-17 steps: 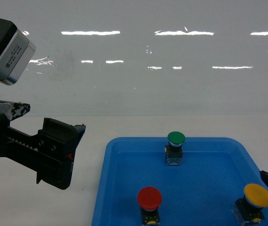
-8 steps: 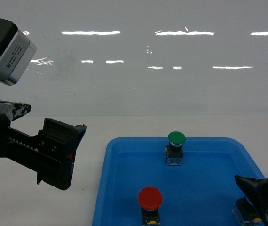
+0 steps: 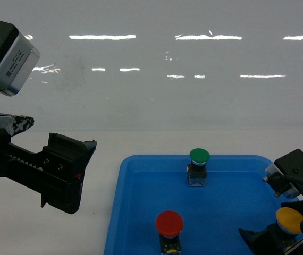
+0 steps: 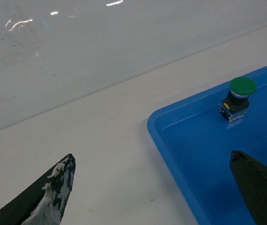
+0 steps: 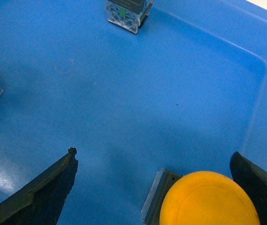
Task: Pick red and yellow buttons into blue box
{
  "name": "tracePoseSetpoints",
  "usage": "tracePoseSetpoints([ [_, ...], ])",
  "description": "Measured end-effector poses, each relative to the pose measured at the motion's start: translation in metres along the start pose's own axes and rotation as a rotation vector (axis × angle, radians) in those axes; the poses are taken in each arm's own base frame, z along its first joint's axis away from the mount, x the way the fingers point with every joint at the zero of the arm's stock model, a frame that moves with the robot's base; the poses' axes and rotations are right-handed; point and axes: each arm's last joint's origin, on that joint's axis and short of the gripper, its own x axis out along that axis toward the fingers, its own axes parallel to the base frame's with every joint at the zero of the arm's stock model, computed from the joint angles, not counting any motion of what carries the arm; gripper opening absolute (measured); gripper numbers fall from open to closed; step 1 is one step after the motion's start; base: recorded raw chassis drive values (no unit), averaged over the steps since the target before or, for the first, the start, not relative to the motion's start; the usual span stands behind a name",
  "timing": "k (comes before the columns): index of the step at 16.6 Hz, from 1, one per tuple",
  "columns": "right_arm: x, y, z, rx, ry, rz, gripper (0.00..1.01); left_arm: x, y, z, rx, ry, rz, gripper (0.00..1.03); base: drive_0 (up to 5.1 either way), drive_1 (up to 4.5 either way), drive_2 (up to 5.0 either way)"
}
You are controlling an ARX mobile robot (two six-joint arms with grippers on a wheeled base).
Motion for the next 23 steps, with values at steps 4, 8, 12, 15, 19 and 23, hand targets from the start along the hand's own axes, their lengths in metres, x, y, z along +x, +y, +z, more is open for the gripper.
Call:
tracePoseSetpoints([
  [4, 0.014, -0.001, -0.008, -0.008, 0.024, -0.003, 0.98, 0.0, 0.0, 0.0, 0.0, 0.0, 0.0, 0.98, 0.0, 0.0, 0.0],
  [8, 0.022, -0.004, -0.013, -0.01, 0.038, -0.016, 0.77, 0.0, 0.0, 0.0, 0.0, 0.0, 0.0, 0.98, 0.0, 0.0, 0.0],
  [12, 0.022, -0.004, -0.015, -0.02, 0.013, -0.038, 0.31, 0.0, 0.0, 0.0, 0.0, 0.0, 0.0, 0.98, 0.0, 0.0, 0.0],
  [15, -0.005, -0.014, 0.001, 0.081, -0.135, -0.131, 0.29, 0.0, 0.0, 0.0, 0.0, 0.0, 0.0, 0.98, 0.0, 0.0, 0.0],
  [19, -0.038, -0.028, 0.022, 0.156, -0.284, -0.24, 0.29, 0.0, 0.0, 0.0, 0.0, 0.0, 0.0, 0.98, 0.0, 0.0, 0.0],
  [23, -0.105, -0.033, 0.043, 0.223, -0.496, -0.416, 0.29, 0.0, 0.0, 0.0, 0.0, 0.0, 0.0, 0.98, 0.0, 0.0, 0.0],
])
